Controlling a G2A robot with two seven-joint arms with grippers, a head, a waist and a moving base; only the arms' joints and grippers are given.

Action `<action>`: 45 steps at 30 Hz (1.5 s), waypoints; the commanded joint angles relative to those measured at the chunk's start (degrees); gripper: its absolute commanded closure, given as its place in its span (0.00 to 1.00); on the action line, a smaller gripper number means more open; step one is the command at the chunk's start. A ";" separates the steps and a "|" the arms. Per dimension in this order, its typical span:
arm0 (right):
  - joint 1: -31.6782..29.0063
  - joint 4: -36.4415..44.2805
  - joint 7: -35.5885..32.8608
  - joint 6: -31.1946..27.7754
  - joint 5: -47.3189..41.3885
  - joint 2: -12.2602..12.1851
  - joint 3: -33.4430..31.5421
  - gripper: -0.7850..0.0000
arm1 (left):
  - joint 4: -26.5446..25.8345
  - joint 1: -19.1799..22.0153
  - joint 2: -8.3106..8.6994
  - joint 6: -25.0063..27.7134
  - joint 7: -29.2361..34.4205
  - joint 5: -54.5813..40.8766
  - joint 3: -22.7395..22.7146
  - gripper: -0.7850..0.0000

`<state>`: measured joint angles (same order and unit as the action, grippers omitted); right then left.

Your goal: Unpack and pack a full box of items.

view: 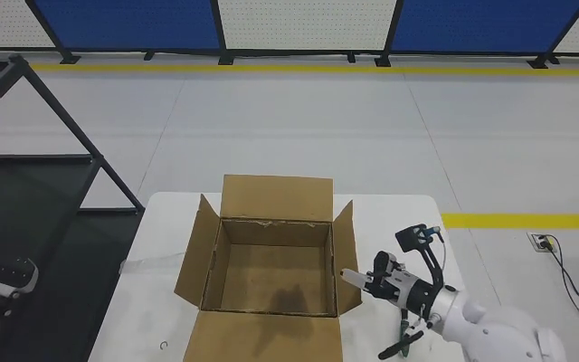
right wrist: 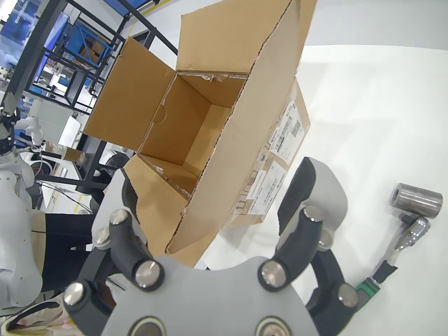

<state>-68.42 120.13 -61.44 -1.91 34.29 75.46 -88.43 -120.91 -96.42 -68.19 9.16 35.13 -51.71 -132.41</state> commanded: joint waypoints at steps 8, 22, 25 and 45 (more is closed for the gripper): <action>1.21 -1.25 0.14 0.55 1.13 -0.70 2.16 0.56 | -0.53 -0.28 -0.24 0.49 -0.38 -0.24 0.09 0.00; 2.16 -1.61 0.92 1.04 0.41 -1.72 3.29 0.72 | -1.22 -0.54 -0.57 0.82 -1.26 0.13 0.25 0.00; 2.15 -1.53 1.01 1.26 0.41 -1.94 3.41 0.69 | -1.32 -0.40 -0.60 0.69 -1.38 0.26 0.33 0.00; -6.91 6.32 -0.07 3.31 0.19 -4.59 -15.98 0.00 | -0.66 2.26 -0.43 -0.76 -1.38 1.26 2.35 0.00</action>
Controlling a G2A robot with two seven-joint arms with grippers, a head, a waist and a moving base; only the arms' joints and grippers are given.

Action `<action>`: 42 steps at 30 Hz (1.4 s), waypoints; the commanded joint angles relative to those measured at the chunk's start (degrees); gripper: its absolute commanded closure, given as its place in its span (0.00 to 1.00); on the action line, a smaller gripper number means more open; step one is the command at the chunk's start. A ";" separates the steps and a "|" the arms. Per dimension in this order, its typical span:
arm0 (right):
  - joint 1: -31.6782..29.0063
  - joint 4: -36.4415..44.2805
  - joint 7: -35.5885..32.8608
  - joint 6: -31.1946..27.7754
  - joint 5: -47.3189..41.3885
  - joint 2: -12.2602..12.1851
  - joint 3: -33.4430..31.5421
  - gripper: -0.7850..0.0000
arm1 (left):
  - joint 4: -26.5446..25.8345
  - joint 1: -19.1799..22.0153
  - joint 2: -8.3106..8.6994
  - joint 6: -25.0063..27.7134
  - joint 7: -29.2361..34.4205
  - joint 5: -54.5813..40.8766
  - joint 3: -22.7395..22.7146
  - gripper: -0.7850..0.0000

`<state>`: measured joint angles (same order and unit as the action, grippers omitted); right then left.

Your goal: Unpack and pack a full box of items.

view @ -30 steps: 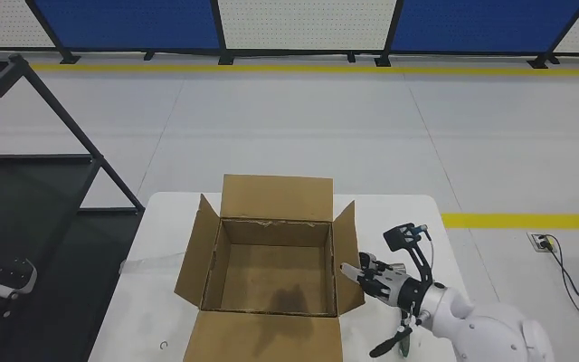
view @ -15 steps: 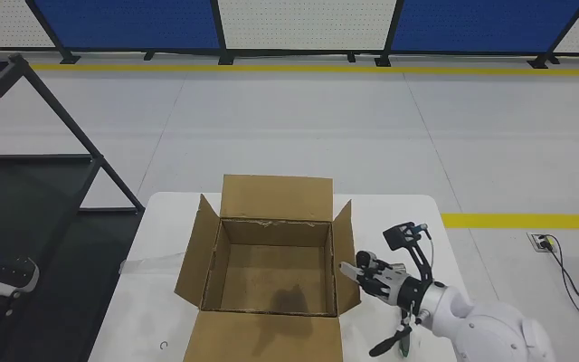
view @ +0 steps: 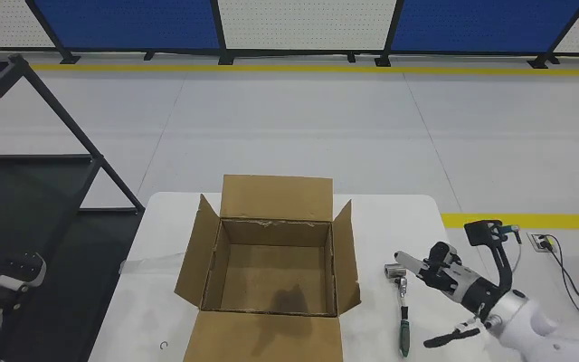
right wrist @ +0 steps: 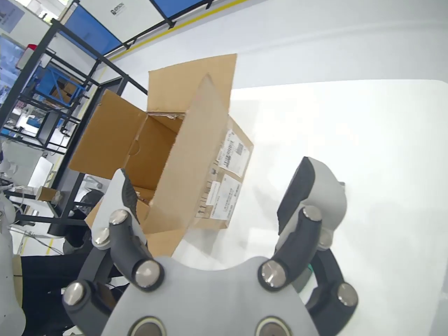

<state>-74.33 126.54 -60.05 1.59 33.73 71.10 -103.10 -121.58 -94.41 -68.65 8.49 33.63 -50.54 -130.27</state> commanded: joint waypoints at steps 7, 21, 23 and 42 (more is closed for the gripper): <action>-4.50 -5.41 -7.17 -0.33 8.19 -1.38 -2.46 0.00 | -0.09 1.44 0.21 -0.87 0.59 0.50 1.32 0.00; -4.77 -8.54 -7.64 0.72 9.61 -1.74 -1.59 0.00 | -0.30 1.73 0.26 -1.06 0.66 0.60 1.35 0.00; -4.77 -8.54 -7.64 0.72 9.61 -1.74 -1.59 0.00 | -0.30 1.73 0.26 -1.06 0.66 0.60 1.35 0.00; 7.74 -24.75 -14.56 5.63 34.71 -1.84 19.59 0.29 | -0.30 1.73 0.26 -1.06 0.66 0.60 1.35 0.00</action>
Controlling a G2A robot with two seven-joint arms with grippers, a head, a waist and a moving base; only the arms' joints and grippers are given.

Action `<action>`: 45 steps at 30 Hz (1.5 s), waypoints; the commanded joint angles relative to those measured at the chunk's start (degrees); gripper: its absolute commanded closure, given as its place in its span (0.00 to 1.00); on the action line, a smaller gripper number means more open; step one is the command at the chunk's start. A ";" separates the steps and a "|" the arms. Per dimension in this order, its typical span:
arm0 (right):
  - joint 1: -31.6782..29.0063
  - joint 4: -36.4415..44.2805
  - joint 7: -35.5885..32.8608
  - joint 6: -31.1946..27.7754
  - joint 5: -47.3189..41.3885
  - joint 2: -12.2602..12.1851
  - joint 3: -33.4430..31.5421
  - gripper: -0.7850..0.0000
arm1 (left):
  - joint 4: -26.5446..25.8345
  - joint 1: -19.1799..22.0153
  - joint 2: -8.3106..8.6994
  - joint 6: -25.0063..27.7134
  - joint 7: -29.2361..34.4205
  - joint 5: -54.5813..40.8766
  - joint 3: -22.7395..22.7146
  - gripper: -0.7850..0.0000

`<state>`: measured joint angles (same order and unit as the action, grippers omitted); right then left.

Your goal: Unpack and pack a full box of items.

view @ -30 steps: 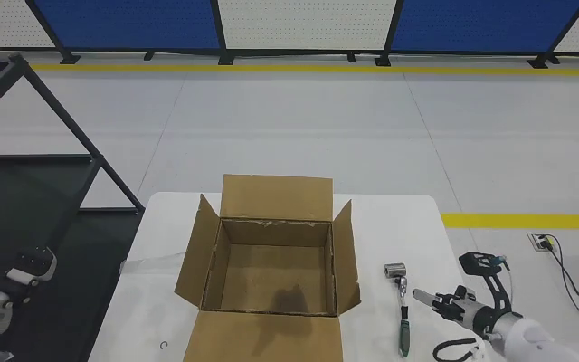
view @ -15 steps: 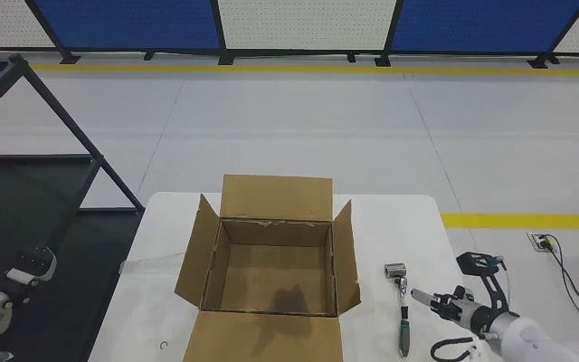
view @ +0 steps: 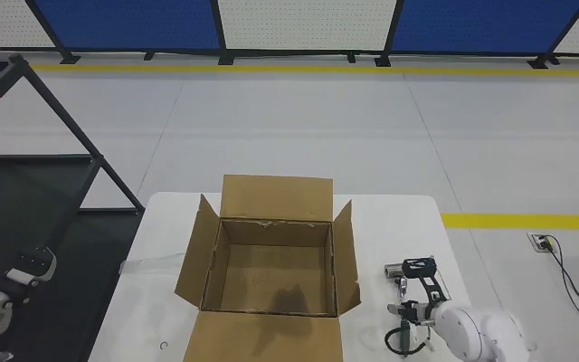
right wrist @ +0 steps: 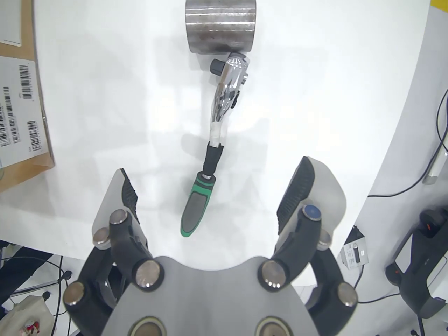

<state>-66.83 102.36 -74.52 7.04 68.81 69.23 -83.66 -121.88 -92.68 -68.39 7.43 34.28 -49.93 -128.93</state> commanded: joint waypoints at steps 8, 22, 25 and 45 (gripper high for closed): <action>1.28 -3.69 -0.24 0.29 -0.10 0.02 1.01 0.56 | 0.00 0.00 0.00 0.00 0.00 0.00 0.00 0.00; 4.99 -9.37 -0.02 0.00 -0.86 0.31 3.97 0.59 | 0.00 0.00 0.00 0.00 0.00 0.00 0.00 0.00; 5.41 -10.00 0.03 -0.11 -0.92 0.30 4.06 0.61 | 0.00 0.00 0.00 0.00 0.00 0.00 0.00 0.00; 6.63 -12.05 -0.14 -0.28 -0.86 0.20 4.89 1.00 | 0.00 0.00 0.00 0.00 0.00 0.00 0.00 0.00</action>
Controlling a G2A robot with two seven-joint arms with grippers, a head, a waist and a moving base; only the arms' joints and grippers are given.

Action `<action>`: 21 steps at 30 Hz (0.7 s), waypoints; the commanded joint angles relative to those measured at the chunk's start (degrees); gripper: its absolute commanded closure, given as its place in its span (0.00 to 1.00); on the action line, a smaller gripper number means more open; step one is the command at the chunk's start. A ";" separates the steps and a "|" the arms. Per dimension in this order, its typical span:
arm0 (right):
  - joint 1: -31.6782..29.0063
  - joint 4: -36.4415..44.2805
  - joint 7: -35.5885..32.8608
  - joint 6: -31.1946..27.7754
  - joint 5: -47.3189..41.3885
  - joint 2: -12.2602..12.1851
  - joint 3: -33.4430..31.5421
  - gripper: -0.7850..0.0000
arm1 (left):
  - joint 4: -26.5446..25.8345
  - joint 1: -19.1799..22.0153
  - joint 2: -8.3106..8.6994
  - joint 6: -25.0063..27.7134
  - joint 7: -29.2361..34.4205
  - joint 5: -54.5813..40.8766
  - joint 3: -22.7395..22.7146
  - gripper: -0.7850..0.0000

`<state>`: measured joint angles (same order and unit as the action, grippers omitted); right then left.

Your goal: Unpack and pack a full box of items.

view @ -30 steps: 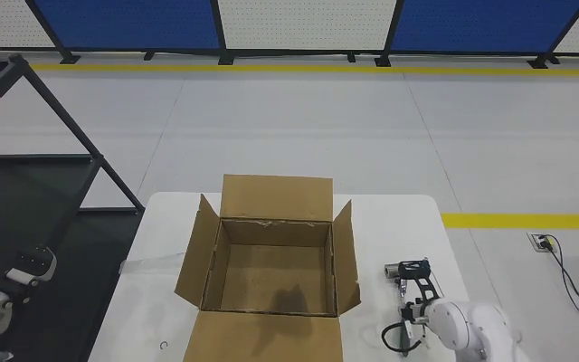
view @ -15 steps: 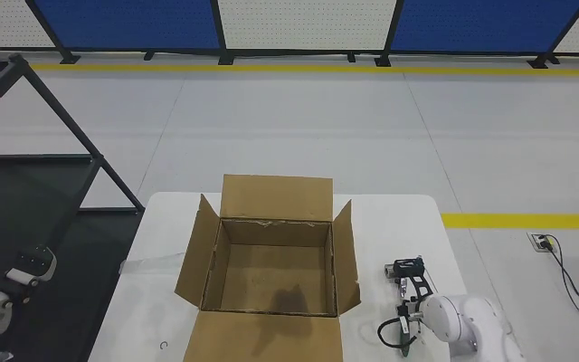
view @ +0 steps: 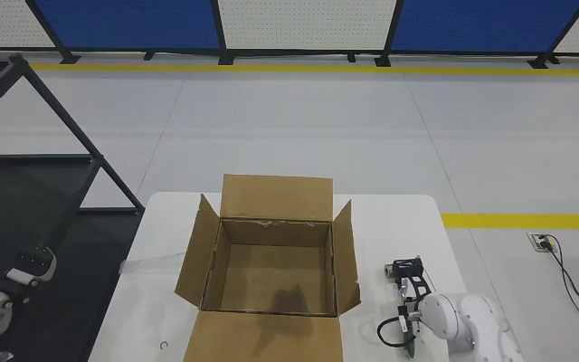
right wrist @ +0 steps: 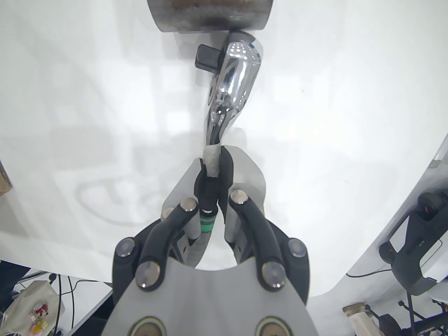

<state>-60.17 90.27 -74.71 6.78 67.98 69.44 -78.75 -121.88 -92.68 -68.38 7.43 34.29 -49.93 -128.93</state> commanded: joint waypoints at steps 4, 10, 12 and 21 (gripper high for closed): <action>-0.04 0.15 -0.15 -0.13 -0.08 -0.06 0.06 0.72 | 0.00 0.00 0.00 0.00 0.00 0.00 0.00 0.00; -0.11 1.30 -0.30 0.00 -0.56 -0.10 0.03 0.57 | 0.00 0.00 0.00 0.00 0.00 0.00 0.00 0.00; -0.26 2.19 -0.21 -0.02 -0.86 -0.13 -0.11 0.55 | 0.00 0.00 0.00 0.00 0.00 0.00 0.00 0.00; 1.48 3.24 3.65 -0.62 -3.84 0.08 0.17 0.21 | 0.00 0.00 0.00 0.00 0.00 0.00 0.00 0.00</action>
<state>-59.16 94.01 -71.77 6.49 64.60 69.46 -78.84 -121.88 -92.68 -68.38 7.43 34.29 -49.93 -128.93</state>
